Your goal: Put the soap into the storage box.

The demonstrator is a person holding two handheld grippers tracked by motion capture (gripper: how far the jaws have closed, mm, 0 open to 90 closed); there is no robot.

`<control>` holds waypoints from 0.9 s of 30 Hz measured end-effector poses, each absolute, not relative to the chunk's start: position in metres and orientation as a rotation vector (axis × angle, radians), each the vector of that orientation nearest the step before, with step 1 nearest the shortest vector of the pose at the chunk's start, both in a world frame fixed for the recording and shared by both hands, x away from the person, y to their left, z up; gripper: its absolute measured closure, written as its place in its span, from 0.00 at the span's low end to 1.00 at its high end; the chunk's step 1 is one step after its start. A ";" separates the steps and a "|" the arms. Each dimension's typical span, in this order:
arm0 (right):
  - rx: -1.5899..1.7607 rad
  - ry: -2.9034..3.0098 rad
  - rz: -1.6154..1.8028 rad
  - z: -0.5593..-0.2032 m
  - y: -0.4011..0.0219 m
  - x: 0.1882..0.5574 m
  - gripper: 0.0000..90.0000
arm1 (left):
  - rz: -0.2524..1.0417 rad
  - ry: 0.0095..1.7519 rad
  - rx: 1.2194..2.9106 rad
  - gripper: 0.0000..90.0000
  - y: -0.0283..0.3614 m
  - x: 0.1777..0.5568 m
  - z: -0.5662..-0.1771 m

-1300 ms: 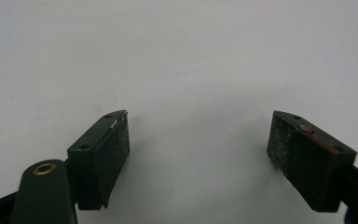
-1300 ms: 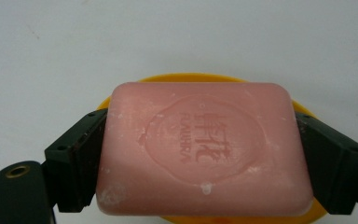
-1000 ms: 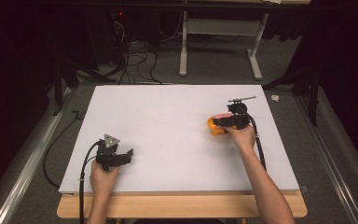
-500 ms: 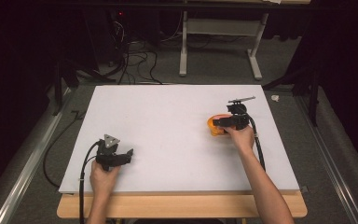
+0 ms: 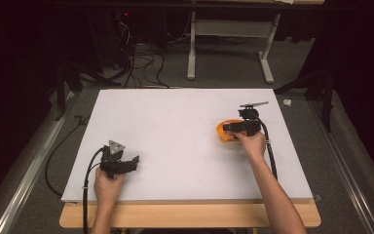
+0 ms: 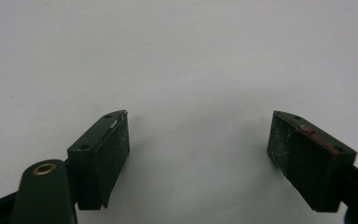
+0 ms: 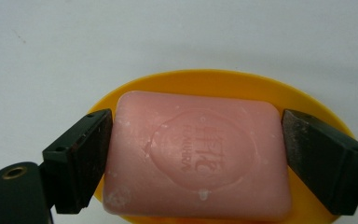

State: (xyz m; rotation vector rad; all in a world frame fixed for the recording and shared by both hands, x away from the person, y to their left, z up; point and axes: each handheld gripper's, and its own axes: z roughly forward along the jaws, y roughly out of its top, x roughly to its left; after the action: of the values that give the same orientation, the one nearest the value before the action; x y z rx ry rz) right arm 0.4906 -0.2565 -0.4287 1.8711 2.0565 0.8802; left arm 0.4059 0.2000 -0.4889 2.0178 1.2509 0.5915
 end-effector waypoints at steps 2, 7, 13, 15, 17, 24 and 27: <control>1.868 2.055 0.885 -0.428 -0.256 0.489 0.14 | 0.591 1.251 2.018 0.24 0.200 0.406 -0.489; 1.863 2.042 0.898 -0.427 -0.256 0.487 0.15 | 0.591 1.251 2.017 0.24 0.200 0.406 -0.489; 1.813 2.026 0.946 -0.417 -0.261 0.479 0.18 | 0.592 1.251 2.017 0.24 0.200 0.406 -0.489; 1.801 2.023 0.955 -0.415 -0.261 0.478 0.18 | 0.592 1.251 2.017 0.24 0.200 0.406 -0.489; 1.753 2.021 0.982 -0.409 -0.260 0.473 0.19 | 0.592 1.251 2.018 0.24 0.200 0.406 -0.489; 1.661 2.029 0.992 -0.401 -0.254 0.464 0.20 | 0.593 1.250 2.016 0.24 0.200 0.406 -0.489; 1.597 2.033 1.010 -0.394 -0.250 0.457 0.21 | 0.594 1.251 2.016 0.24 0.200 0.406 -0.489</control>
State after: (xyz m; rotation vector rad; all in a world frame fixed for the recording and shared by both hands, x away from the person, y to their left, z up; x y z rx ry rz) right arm 0.4570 -0.2499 -0.3942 1.5969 2.0326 1.0097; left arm 0.4058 0.1998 -0.4890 2.0159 1.2506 0.5942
